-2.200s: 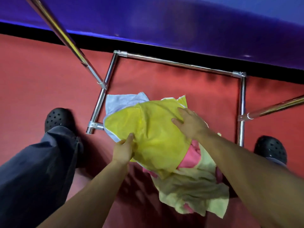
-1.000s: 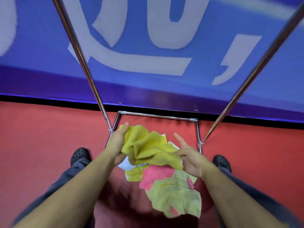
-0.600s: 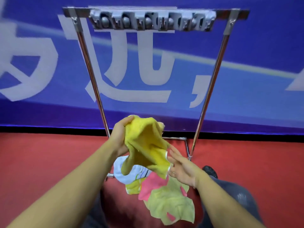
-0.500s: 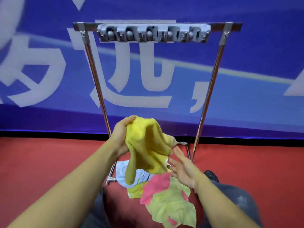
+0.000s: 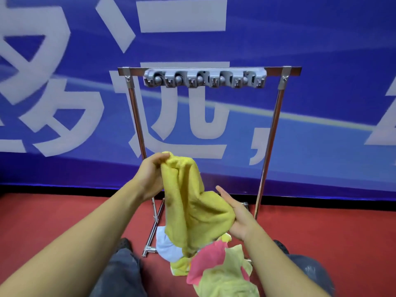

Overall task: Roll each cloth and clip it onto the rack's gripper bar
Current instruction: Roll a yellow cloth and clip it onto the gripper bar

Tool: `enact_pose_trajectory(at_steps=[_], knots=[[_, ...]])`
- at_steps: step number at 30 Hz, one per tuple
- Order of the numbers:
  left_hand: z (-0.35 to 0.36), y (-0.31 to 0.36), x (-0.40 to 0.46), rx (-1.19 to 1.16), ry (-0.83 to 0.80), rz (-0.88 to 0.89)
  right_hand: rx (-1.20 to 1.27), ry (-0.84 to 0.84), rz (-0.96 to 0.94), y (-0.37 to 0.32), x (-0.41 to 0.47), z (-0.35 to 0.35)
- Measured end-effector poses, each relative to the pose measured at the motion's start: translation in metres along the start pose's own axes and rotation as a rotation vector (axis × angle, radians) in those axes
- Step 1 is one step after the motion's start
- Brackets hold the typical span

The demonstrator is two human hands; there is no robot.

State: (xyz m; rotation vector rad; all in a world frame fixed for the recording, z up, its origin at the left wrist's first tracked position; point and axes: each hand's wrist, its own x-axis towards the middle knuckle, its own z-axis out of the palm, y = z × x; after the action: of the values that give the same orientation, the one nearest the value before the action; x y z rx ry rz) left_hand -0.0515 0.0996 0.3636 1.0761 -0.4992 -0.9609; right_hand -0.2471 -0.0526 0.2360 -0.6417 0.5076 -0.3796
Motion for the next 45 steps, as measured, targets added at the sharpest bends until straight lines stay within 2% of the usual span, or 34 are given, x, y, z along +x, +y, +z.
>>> enact_pose_trajectory(at_steps=[6,12,15,18,23,27,32,39,42,45], knots=[[-0.017,0.006,-0.004,0.053,0.098,0.042,-0.169,0.018,-0.163,-0.055,-0.012,0.017],[-0.013,0.005,0.002,0.107,0.299,0.032,-0.481,0.241,-0.437,-0.103,-0.018,0.028],[-0.018,0.011,0.002,0.014,0.361,0.073,-0.716,0.359,-0.565,-0.126,-0.024,0.031],[-0.024,0.015,0.0,-0.149,0.299,0.041,-0.829,0.418,-0.623,-0.146,-0.034,0.043],[-0.014,0.02,-0.009,-0.221,0.099,-0.012,-0.818,0.382,-0.665,-0.171,-0.049,0.07],[-0.015,0.017,-0.003,-0.122,0.108,-0.083,-0.786,0.285,-0.596,-0.186,-0.051,0.083],[-0.029,0.006,0.01,0.009,0.176,0.103,-0.793,0.3,-0.556,-0.197,-0.054,0.076],[-0.035,0.007,0.011,0.121,0.166,0.153,-0.929,0.49,-0.694,-0.196,-0.052,0.05],[-0.024,0.017,0.007,0.175,0.162,0.19,-0.957,0.499,-0.725,-0.196,-0.049,0.047],[-0.022,0.028,0.009,0.258,0.222,0.329,-0.945,0.455,-0.751,-0.198,-0.05,0.051]])
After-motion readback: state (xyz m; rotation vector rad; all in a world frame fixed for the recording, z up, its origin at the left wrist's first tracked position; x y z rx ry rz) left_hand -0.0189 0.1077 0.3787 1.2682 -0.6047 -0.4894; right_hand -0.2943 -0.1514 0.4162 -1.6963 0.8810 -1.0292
